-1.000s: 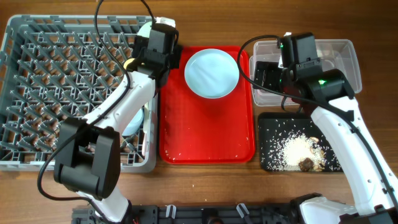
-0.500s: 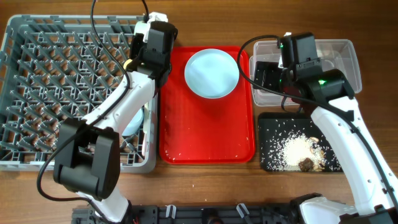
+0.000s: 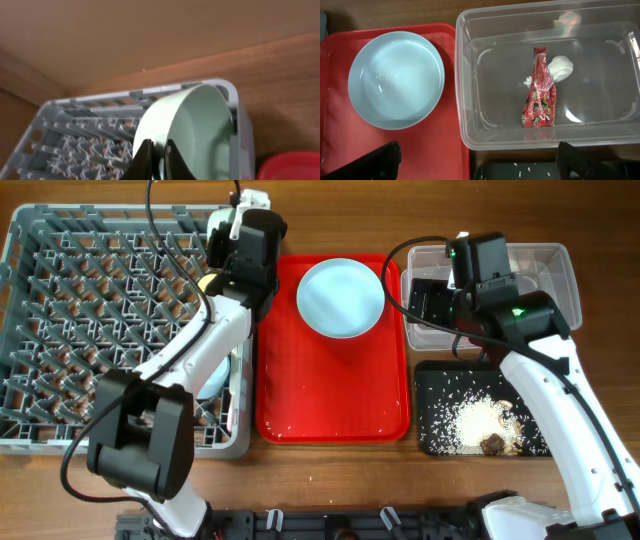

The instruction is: Sort waste into correct bins and load items into the dishwasher rack

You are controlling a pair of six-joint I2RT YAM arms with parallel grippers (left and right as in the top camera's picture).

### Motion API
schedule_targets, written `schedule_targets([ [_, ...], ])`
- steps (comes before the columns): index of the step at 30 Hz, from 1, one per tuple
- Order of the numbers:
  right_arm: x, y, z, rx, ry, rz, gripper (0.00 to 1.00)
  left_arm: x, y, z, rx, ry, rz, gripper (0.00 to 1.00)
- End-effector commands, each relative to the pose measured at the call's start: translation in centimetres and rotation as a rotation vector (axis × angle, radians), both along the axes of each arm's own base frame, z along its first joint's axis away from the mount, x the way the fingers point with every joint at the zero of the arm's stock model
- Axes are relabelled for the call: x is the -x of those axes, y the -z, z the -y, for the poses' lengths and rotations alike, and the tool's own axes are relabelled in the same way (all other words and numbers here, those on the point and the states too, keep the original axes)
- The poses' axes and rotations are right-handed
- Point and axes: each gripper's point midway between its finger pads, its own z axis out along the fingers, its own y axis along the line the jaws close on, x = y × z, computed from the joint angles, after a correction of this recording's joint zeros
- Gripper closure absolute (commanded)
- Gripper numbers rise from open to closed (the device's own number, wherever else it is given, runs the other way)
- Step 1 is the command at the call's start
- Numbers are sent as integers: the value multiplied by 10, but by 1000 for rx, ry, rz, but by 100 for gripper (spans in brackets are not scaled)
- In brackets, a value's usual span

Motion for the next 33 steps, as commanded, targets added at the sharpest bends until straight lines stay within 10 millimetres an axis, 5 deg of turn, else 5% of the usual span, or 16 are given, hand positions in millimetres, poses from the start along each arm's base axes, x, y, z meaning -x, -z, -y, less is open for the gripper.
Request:
schedule_targets([
  [1,-3,-3,3,9,16,13,0,-2,-20,-23,-203,-30,-10,96],
  [6,-3,-3,3,9,15,13,0,-7,-49,-58,-375,-97,7,96],
  [13,-3,-4,3,9,16,13,0,0,-50,-160,-464,-248,-94,96],
  [17,-3,-3,3,9,16,12,0,-4,-45,-183,-439,-225,-96,96],
  [22,-3,-3,3,9,15,13,0,-14,-11,-172,-436,-180,-155,96],
  [25,-3,-3,3,9,16,13,0,-17,21,-147,-446,-147,-220,96],
  [29,-3,-3,3,9,16,13,0,-21,28,-98,-447,-68,-210,96],
  [33,-3,-4,3,9,15,13,0,-19,33,-80,-459,-33,-230,96],
])
